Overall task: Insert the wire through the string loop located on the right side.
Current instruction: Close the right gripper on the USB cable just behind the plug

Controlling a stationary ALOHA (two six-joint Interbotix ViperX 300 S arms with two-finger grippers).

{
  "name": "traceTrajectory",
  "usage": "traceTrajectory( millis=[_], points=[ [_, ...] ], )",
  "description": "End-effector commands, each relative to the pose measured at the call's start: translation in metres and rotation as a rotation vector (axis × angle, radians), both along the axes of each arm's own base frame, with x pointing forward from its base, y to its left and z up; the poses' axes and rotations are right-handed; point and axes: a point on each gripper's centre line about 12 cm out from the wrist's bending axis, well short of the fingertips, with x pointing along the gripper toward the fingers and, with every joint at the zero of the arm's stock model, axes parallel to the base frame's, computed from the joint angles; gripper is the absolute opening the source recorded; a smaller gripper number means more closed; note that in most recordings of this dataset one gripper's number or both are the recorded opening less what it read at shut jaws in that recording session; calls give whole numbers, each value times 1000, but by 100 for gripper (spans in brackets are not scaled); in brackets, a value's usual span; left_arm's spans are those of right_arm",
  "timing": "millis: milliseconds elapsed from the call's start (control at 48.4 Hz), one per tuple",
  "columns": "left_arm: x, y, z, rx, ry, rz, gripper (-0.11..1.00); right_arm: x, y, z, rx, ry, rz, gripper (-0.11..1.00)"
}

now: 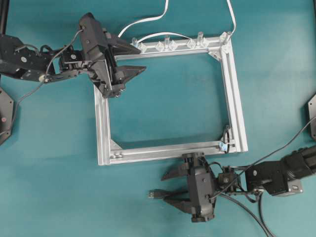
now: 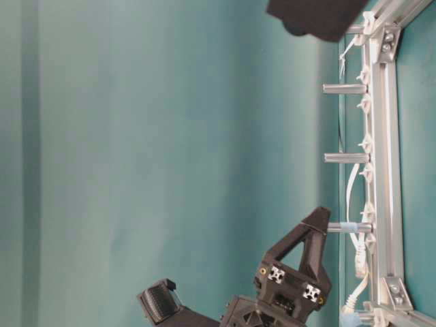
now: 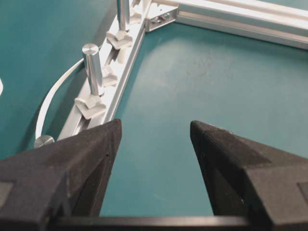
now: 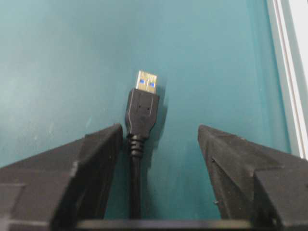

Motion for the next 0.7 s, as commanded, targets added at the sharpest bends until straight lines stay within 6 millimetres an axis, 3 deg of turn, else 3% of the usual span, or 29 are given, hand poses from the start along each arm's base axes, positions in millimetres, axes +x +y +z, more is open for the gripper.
traceTrajectory(
  millis=[0, 207, 414, 496, 620, 683],
  points=[
    [2, -1, 11, 7, -33, -3, 67, 4, 6, 9, 15, -16, 8, 75],
    [2, -1, 9, 7, -30, -5, 67, 2, 6, 6, 14, 7, 13, 74],
    [2, -1, 9, 5, -31, -3, 67, 0, 6, 3, 13, 28, 18, 66],
    [2, -1, 10, 5, -32, -3, 67, 1, 7, 3, 13, 35, 23, 55],
    [3, -1, 11, 6, -37, -4, 67, -2, 9, -1, 9, 67, 35, 21],
    [3, -1, 12, 7, -38, -4, 67, -3, 9, -2, 10, 79, 36, 17]
  ],
)
